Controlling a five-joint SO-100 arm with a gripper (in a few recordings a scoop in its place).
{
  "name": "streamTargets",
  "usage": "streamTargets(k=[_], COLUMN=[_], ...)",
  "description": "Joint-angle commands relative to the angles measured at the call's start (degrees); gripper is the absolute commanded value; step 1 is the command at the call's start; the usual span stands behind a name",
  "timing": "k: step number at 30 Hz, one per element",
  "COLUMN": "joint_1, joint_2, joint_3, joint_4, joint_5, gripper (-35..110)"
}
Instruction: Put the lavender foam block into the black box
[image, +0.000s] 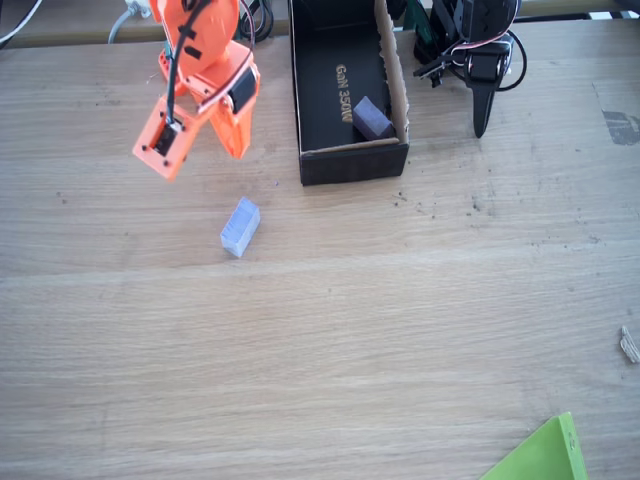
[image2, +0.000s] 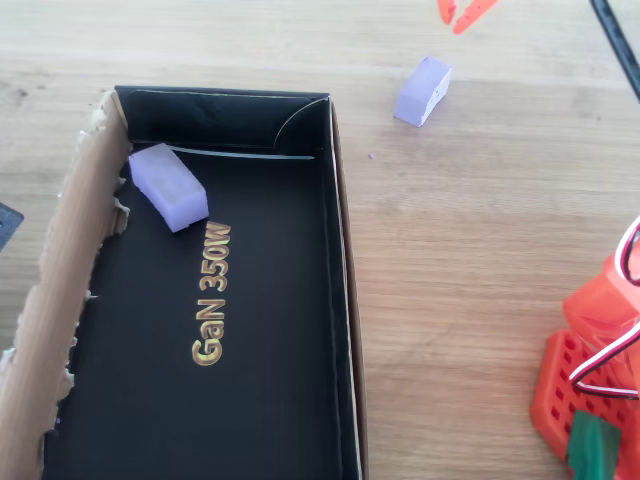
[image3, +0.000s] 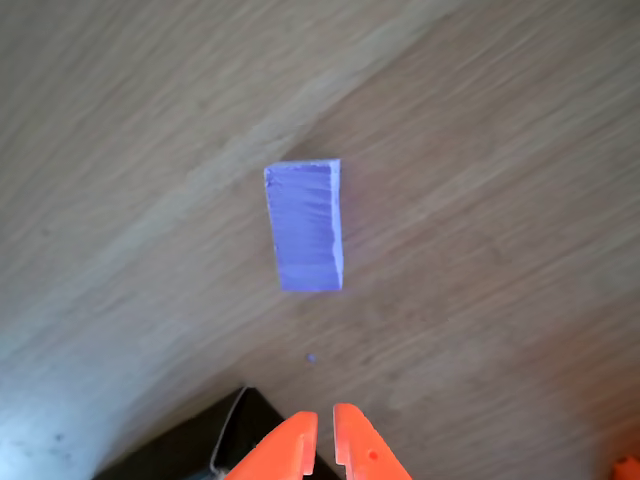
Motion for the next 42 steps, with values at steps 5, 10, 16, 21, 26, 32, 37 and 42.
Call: streamTargets(k=[5,10,16,21,26,32,37,42], joint_1=[1.41,1.23,1.14,1.23,1.85,3.16,4.39,4.92], joint_2=[-0.18,-0.26,0.09,0.44,-0.09,-1.76,-2.99,-4.92], joint_3=[-3.60,-3.34,-3.16,-3.16,-2.81,-2.46,-2.20,-2.11], joint_4=[0.53,1.23,1.32,1.85,2.11,1.67,2.02,1.67], joint_5=[0.00,-1.14,-0.70,-0.97,-1.76,-2.64,-2.99,-3.34], gripper=[2,31,34,33,31,30,32,32])
